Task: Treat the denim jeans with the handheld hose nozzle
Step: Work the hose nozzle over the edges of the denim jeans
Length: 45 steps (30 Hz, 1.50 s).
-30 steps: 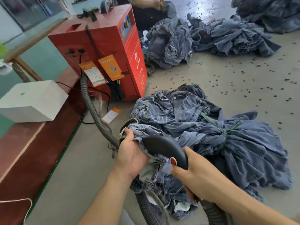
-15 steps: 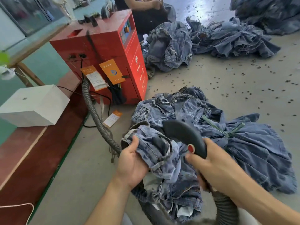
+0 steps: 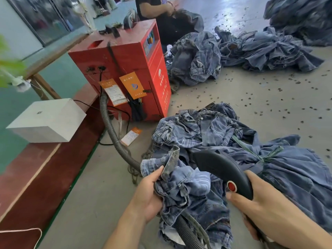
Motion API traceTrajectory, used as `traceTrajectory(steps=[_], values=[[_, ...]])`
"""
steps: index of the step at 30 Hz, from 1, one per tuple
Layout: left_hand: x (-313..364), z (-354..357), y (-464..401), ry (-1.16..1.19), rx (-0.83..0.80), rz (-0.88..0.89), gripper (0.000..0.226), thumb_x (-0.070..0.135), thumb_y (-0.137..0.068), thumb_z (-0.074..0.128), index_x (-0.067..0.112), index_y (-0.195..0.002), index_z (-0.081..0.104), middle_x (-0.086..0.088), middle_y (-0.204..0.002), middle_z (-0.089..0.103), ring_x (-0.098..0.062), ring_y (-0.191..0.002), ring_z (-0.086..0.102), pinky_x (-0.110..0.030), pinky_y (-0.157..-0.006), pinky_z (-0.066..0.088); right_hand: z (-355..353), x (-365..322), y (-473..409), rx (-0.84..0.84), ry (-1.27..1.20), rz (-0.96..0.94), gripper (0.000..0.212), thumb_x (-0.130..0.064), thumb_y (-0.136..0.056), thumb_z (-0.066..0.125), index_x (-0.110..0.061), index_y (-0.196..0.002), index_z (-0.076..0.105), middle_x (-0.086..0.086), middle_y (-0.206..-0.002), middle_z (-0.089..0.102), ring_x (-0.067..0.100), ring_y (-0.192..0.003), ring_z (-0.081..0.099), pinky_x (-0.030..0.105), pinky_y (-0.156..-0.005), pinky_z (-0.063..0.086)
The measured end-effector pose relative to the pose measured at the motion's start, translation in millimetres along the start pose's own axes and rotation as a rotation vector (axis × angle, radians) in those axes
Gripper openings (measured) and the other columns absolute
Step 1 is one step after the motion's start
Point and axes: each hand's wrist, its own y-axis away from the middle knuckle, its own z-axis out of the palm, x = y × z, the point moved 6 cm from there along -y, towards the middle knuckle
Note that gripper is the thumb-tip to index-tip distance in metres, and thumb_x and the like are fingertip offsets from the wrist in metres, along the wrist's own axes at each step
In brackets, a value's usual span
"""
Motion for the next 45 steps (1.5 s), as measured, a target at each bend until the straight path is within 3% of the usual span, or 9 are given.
traceTrajectory(steps=[5,9,13,16,24,29,33,40,45], values=[[2.9,-7.8,-2.8,-0.04,0.047,0.063,0.054,0.046,-0.094,0.068,0.004,-0.128,0.071,-0.025,-0.132,0.067,-0.041,-0.127,0.062,-0.055,-0.114,0.043,19.0,-3.9,0.1,-0.067,0.039,-0.004,0.021,-0.05,-0.092,0.068,-0.034,-0.098,0.055,-0.007,-0.066,0.067,0.007,-0.051,0.06,0.023,-0.054,0.045],[3.1,-5.9,-2.7,-0.343,0.224,0.184,0.056,0.035,-0.057,0.096,0.003,-0.1,0.08,-0.022,-0.105,0.077,-0.037,-0.098,0.076,-0.047,-0.09,0.06,27.0,-6.3,0.6,-0.079,0.038,-0.014,0.022,-0.049,-0.094,0.065,-0.032,-0.096,0.052,-0.009,-0.057,0.062,0.006,-0.045,0.054,0.023,-0.051,0.042],[4.9,-13.9,1.1,-0.368,0.365,0.215,0.028,0.035,-0.083,0.082,0.009,-0.092,0.082,-0.016,-0.099,0.079,-0.03,-0.089,0.078,-0.037,-0.073,0.063,19.0,-6.1,1.6,-0.065,-0.001,0.022,0.021,-0.049,-0.096,0.063,-0.032,-0.101,0.052,-0.005,-0.053,0.062,0.01,-0.042,0.057,0.024,-0.047,0.042],[11.1,-18.8,5.1,-0.333,0.416,0.28,0.047,0.047,-0.086,0.073,0.011,-0.117,0.074,-0.011,-0.115,0.077,-0.028,-0.105,0.075,-0.048,-0.097,0.058,15.1,-4.8,3.4,-0.055,-0.035,0.048,0.02,-0.046,-0.096,0.066,-0.033,-0.102,0.052,-0.004,-0.055,0.065,0.014,-0.043,0.061,0.025,-0.046,0.043],[7.4,-6.3,17.8,0.13,-0.043,0.214,0.048,0.03,-0.109,0.04,0.004,-0.148,0.052,-0.026,-0.148,0.054,-0.045,-0.137,0.052,-0.06,-0.114,0.041,21.1,-9.3,5.1,-0.072,-0.142,0.035,0.023,-0.044,-0.087,0.076,-0.031,-0.098,0.061,-0.003,-0.064,0.067,0.011,-0.053,0.062,0.029,-0.059,0.047],[-4.1,-3.2,19.2,0.017,-0.063,0.196,0.044,0.022,-0.109,0.041,-0.002,-0.141,0.057,-0.03,-0.144,0.056,-0.051,-0.138,0.048,-0.062,-0.12,0.033,42.3,-22.0,3.1,-0.107,0.017,-0.014,0.027,-0.053,-0.085,0.073,-0.039,-0.101,0.056,-0.018,-0.084,0.071,0.002,-0.066,0.066,0.022,-0.066,0.049],[-15.9,3.5,19.8,0.001,-0.079,0.18,0.046,0.025,-0.108,0.046,-0.004,-0.142,0.055,-0.03,-0.146,0.054,-0.047,-0.138,0.05,-0.059,-0.118,0.038,43.7,-29.2,-15.8,-0.011,-0.026,-0.006,0.023,-0.047,-0.095,0.066,-0.03,-0.097,0.051,-0.002,-0.059,0.064,0.01,-0.046,0.058,0.029,-0.051,0.047],[8.4,-4.3,14.9,-0.054,0.234,0.328,0.035,0.017,-0.074,0.084,0.001,-0.105,0.079,-0.029,-0.11,0.074,-0.041,-0.099,0.075,-0.046,-0.081,0.063,32.6,-22.0,-6.4,-0.018,0.035,-0.034,0.021,-0.053,-0.091,0.068,-0.039,-0.094,0.053,-0.014,-0.067,0.068,0.005,-0.051,0.061,0.019,-0.05,0.042],[13.1,-12.2,14.7,-0.132,0.417,0.376,0.036,0.028,-0.088,0.079,0.006,-0.116,0.073,-0.021,-0.114,0.075,-0.04,-0.107,0.072,-0.057,-0.1,0.055,48.2,-28.7,-0.4,-0.082,0.097,-0.067,0.021,-0.053,-0.093,0.067,-0.04,-0.093,0.05,-0.019,-0.065,0.067,0.004,-0.052,0.06,0.021,-0.055,0.043]])
